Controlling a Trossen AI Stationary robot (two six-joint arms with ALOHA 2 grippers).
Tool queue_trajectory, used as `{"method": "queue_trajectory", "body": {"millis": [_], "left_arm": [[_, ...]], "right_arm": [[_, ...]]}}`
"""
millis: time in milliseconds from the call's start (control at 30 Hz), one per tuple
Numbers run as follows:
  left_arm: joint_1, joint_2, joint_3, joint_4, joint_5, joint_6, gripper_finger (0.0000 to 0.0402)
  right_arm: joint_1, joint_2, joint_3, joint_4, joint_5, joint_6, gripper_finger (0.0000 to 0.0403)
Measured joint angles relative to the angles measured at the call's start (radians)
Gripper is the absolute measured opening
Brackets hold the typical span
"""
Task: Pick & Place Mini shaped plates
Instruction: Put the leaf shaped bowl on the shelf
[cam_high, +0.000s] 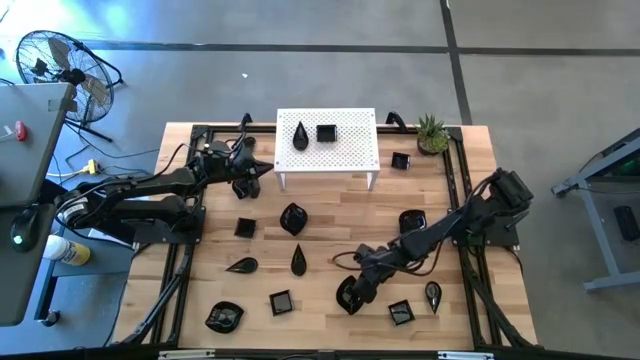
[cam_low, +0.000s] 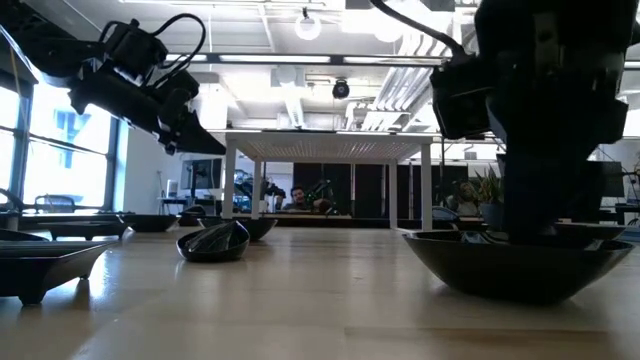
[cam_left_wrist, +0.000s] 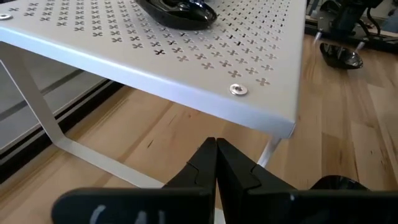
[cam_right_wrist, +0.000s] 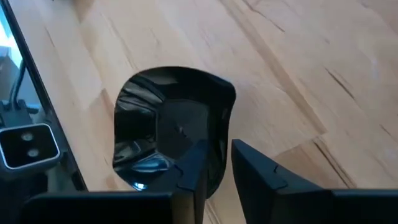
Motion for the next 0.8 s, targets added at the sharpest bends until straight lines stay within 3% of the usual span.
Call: {"method": "queue_trajectory", "body": {"millis": [300,467,800], "left_arm": [[0.000,0.000,0.000,0.002,-0.002,0.000,0.0000],[0.000,0.000,0.000,0.002,-0.006,0.005,0.0000],[0.000,0.000,0.000,0.009,-0.002,0.010,0.0000]], "right_arm": [[0.000,0.016,0.000,0.001,-0.006,-0.046,0.0007],[-0.025,-0.005,0.000,0.021,-0.048,-0.034,0.0007],[-0.130,-0.263,0.001,-0.002,-0.041,-0.109,0.0003]]}}
